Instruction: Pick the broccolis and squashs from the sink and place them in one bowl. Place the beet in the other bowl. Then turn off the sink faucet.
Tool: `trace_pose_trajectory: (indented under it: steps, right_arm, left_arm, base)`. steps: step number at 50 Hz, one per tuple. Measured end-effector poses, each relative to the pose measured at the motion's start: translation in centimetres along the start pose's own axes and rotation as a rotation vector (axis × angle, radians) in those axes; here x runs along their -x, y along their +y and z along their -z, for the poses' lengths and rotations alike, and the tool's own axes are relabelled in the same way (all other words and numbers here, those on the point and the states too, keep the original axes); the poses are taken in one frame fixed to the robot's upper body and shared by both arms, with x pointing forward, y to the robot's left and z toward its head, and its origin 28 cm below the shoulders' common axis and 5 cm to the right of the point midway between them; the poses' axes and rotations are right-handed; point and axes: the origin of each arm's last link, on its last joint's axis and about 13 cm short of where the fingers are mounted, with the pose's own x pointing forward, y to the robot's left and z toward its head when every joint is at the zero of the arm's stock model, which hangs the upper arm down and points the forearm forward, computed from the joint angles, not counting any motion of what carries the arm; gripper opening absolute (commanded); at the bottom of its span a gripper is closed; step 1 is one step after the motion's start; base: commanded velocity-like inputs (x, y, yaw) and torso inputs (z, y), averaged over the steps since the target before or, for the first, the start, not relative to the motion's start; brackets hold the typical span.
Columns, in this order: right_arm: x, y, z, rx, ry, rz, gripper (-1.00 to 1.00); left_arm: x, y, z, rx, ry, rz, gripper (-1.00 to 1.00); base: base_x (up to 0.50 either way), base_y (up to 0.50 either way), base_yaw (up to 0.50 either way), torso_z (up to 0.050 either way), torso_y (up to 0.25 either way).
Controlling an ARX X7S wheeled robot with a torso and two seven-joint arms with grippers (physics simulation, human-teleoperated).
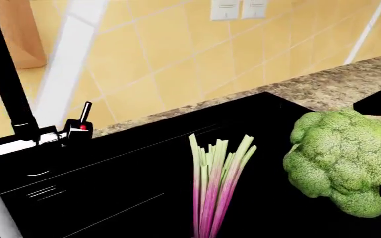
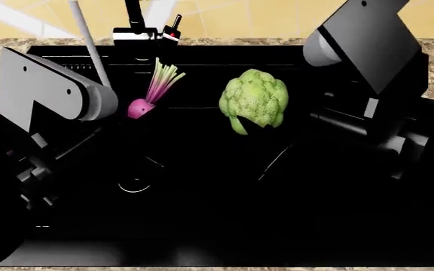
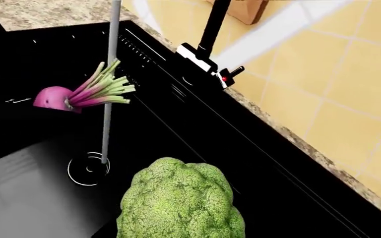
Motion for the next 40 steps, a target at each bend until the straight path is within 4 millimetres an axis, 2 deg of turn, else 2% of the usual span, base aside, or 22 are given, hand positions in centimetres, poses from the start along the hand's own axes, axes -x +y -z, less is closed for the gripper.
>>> trace_pose_trajectory:
  steps: [28, 40]
  right_arm:
    - [3.0, -0.7, -1.9, 0.051, 0.001, 0.093, -1.00]
    - [3.6, -0.7, -2.0, 0.057, 0.010, 0.110, -1.00]
  left_arm:
    - [0.0, -0.1, 0.2, 0.010, -0.003, 0.012, -1.00]
    - [-0.1, 0.0, 0.3, 0.013, -0.002, 0.015, -1.00]
  base:
    - [0.00, -0.50, 0.00, 0.000, 0.000]
    - [0.00, -0.50, 0.00, 0.000, 0.000]
